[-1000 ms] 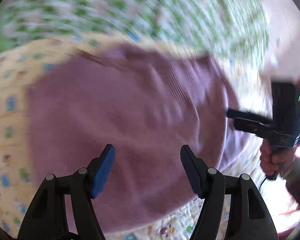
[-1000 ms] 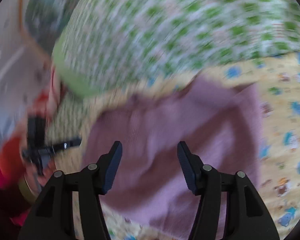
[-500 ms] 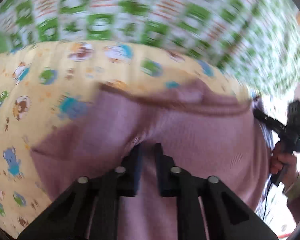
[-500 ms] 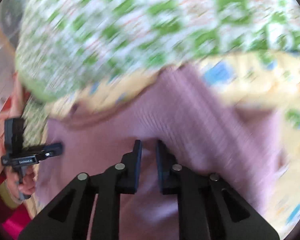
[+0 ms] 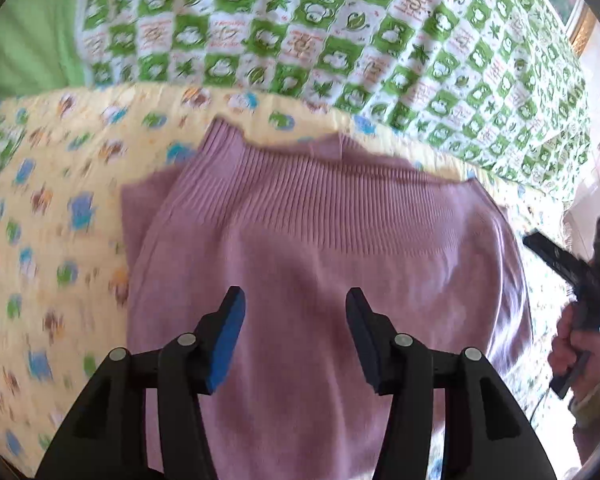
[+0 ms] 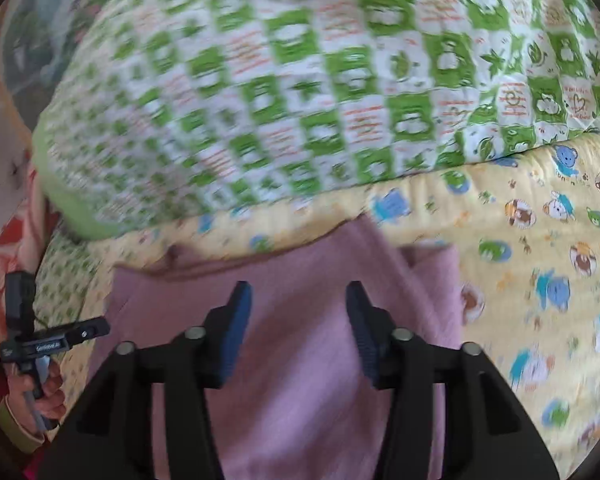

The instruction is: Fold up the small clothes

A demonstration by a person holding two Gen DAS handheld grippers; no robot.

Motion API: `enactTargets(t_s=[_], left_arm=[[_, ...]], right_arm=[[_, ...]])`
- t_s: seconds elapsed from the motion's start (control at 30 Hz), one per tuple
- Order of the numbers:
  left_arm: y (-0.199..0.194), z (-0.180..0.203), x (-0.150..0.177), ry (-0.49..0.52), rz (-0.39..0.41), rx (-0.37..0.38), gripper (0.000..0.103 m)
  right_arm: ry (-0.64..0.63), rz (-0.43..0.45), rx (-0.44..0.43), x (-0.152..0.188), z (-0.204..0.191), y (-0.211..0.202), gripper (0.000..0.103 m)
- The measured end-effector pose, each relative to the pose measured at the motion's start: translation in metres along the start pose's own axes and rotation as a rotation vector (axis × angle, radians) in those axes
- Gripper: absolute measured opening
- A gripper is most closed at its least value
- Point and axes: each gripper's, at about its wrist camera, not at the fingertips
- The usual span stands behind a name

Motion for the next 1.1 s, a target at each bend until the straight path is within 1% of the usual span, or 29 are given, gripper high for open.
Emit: enactTargets(t_s=[0.03, 0.1, 0.17, 0.2, 0.23, 0.27, 0.3, 0.33, 0.37, 0.4, 0.43, 0.47, 0.5, 0.53, 0.57, 0.6, 0.67, 0.73, 0.8, 0.83, 0.87, 0.9, 0.93, 0.97, 1.0, 1.03, 1.07, 1.1], left_arm=[[0.002, -0.001, 0.004, 0.000, -0.002, -0.020, 0.053], [0.015, -0.010, 0.004, -0.033, -0.018, -0.064, 0.053], [0.022, -0.028, -0.003, -0.057, -0.016, -0.112, 0.053], [0.030, -0.039, -0.010, -0.073, -0.023, -0.154, 0.053], [0.032, -0.051, -0.012, -0.092, -0.033, -0.174, 0.053], [0.037, -0.063, -0.014, -0.120, -0.052, -0.167, 0.051], [0.043, -0.075, -0.017, -0.156, -0.080, -0.136, 0.050], [0.042, -0.079, -0.017, -0.168, -0.081, -0.120, 0.049], [0.040, -0.080, -0.017, -0.165, -0.080, -0.115, 0.048], [0.035, -0.076, -0.015, -0.146, -0.083, -0.127, 0.048], [0.030, -0.073, -0.013, -0.139, -0.084, -0.138, 0.046], [0.022, -0.071, -0.009, -0.138, -0.080, -0.149, 0.048], [0.011, -0.068, -0.003, -0.142, -0.071, -0.156, 0.049], [0.003, -0.065, 0.002, -0.148, -0.066, -0.148, 0.051], [-0.004, -0.063, 0.004, -0.156, -0.061, -0.134, 0.051], [-0.013, -0.060, 0.012, -0.166, -0.056, -0.117, 0.051], [-0.030, -0.049, 0.030, -0.179, -0.050, -0.089, 0.052], [-0.043, -0.035, 0.048, -0.181, -0.051, -0.060, 0.053], [-0.049, -0.024, 0.064, -0.200, -0.062, 0.007, 0.058], [-0.050, -0.017, 0.069, -0.208, -0.081, 0.061, 0.061], [-0.050, -0.010, 0.075, -0.205, -0.096, 0.086, 0.061], [-0.049, -0.002, 0.081, -0.191, -0.107, 0.090, 0.062], [-0.046, 0.006, 0.086, -0.170, -0.116, 0.080, 0.063], [-0.042, 0.010, 0.091, -0.161, -0.124, 0.062, 0.063], [-0.039, 0.012, 0.093, -0.169, -0.130, 0.058, 0.063], [-0.033, 0.012, 0.095, -0.186, -0.141, 0.076, 0.063], [-0.028, 0.010, 0.095, -0.200, -0.146, 0.082, 0.063], [-0.023, 0.007, 0.097, -0.211, -0.149, 0.068, 0.063]], right_arm=[[-0.008, -0.018, -0.009, 0.010, -0.007, -0.002, 0.057], [-0.035, -0.100, -0.012, 0.034, -0.016, 0.003, 0.057], [-0.053, -0.193, 0.021, 0.058, -0.015, 0.013, 0.057], [-0.054, -0.224, 0.045, 0.066, -0.012, 0.013, 0.057], [-0.065, -0.246, 0.084, 0.072, -0.008, 0.013, 0.057], [-0.104, -0.262, 0.163, 0.079, -0.002, 0.014, 0.057], [-0.130, -0.256, 0.203, 0.083, 0.001, 0.015, 0.055], [-0.145, -0.234, 0.239, 0.085, 0.006, 0.010, 0.055], [-0.161, -0.229, 0.341, 0.085, 0.014, 0.007, 0.055], [-0.162, -0.233, 0.394, 0.083, 0.021, 0.004, 0.056], [-0.128, -0.226, 0.375, 0.081, 0.029, -0.002, 0.056], [-0.074, -0.220, 0.337, 0.078, 0.036, -0.006, 0.056], [-0.023, -0.223, 0.324, 0.075, 0.041, -0.011, 0.058], [-0.002, -0.219, 0.322, 0.074, 0.045, -0.016, 0.058], [0.009, -0.204, 0.322, 0.072, 0.044, -0.021, 0.058], [0.021, -0.177, 0.301, 0.069, 0.042, -0.027, 0.058], [0.041, -0.134, 0.222, 0.063, 0.030, -0.034, 0.058], [0.035, -0.111, 0.176, 0.057, 0.018, -0.032, 0.058], [0.025, -0.109, 0.106, 0.051, 0.004, -0.027, 0.058], [0.021, -0.115, 0.073, 0.051, -0.005, -0.023, 0.058], [0.016, -0.126, 0.035, 0.048, -0.015, -0.014, 0.058], [0.006, -0.144, -0.014, 0.043, -0.027, 0.000, 0.058], [-0.005, -0.158, -0.043, 0.041, -0.036, 0.006, 0.058], [-0.027, -0.180, -0.085, 0.039, -0.047, 0.023, 0.058], [-0.059, -0.208, -0.128, 0.036, -0.062, 0.039, 0.058], [-0.084, -0.231, -0.157, 0.036, -0.075, 0.047, 0.058], [-0.106, -0.261, -0.199, 0.034, -0.089, 0.066, 0.058], [-0.116, -0.278, -0.215, 0.032, -0.095, 0.079, 0.058]])
Point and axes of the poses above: each gripper's, at about its wrist camera, not at the fingertips, and y roughly the way its jaws point, z to its right, x to its underside, and after that the axes turned 1 degree about -y, right-handed
